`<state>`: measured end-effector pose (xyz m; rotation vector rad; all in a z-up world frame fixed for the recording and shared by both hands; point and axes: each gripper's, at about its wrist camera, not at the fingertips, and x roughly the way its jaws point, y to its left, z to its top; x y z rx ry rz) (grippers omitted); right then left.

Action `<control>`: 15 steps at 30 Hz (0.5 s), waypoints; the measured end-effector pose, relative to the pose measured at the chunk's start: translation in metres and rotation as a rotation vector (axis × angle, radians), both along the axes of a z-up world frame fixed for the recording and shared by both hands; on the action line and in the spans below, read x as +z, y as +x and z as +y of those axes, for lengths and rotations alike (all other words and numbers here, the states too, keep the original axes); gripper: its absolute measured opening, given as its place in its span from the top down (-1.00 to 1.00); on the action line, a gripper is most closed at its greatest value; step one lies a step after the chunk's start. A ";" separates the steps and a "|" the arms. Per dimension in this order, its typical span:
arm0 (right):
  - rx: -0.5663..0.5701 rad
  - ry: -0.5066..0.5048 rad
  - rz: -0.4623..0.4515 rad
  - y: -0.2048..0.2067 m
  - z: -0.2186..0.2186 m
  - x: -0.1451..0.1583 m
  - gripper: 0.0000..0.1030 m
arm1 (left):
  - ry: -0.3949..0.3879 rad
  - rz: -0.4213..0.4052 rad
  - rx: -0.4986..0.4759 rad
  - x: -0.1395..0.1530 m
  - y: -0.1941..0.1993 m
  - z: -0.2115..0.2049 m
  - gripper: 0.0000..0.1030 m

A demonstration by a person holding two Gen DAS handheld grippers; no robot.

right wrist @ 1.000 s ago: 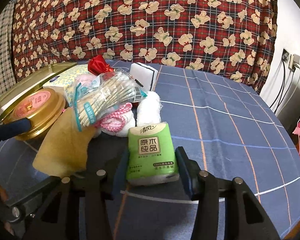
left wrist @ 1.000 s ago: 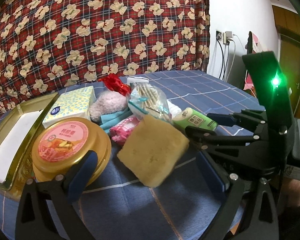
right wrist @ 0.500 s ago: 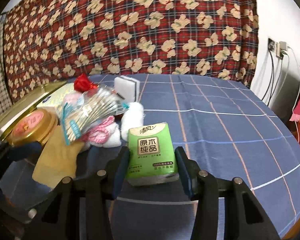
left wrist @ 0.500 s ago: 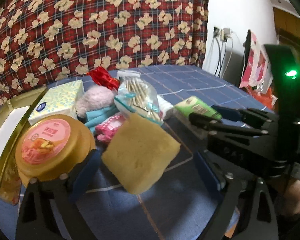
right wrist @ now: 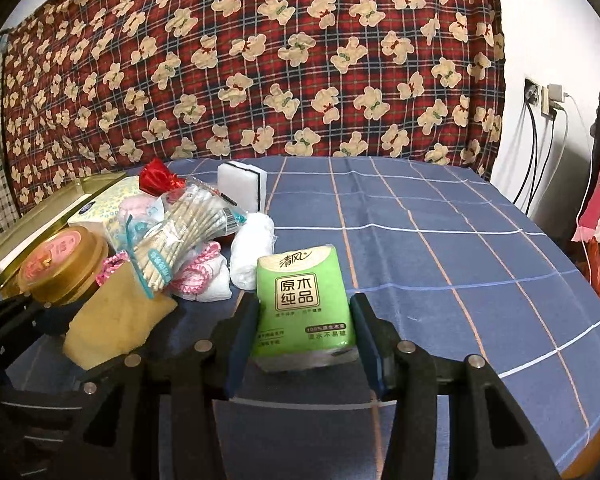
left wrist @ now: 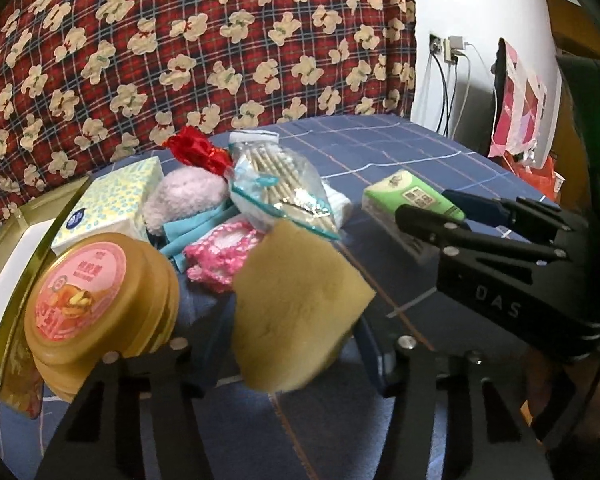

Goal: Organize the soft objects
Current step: 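Carry the sponge and green tissue pack over the gold tin tray with both tools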

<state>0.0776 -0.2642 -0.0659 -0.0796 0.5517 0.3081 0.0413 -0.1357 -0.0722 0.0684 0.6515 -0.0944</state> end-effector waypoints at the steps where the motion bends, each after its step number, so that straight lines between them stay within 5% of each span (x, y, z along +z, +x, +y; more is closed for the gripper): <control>1: 0.002 0.004 -0.007 -0.001 -0.001 0.000 0.03 | 0.001 -0.011 -0.001 0.001 -0.002 0.000 -0.03; 15: -0.027 0.077 -0.100 -0.002 -0.011 0.012 0.04 | 0.024 -0.186 -0.011 0.030 -0.015 0.006 -0.03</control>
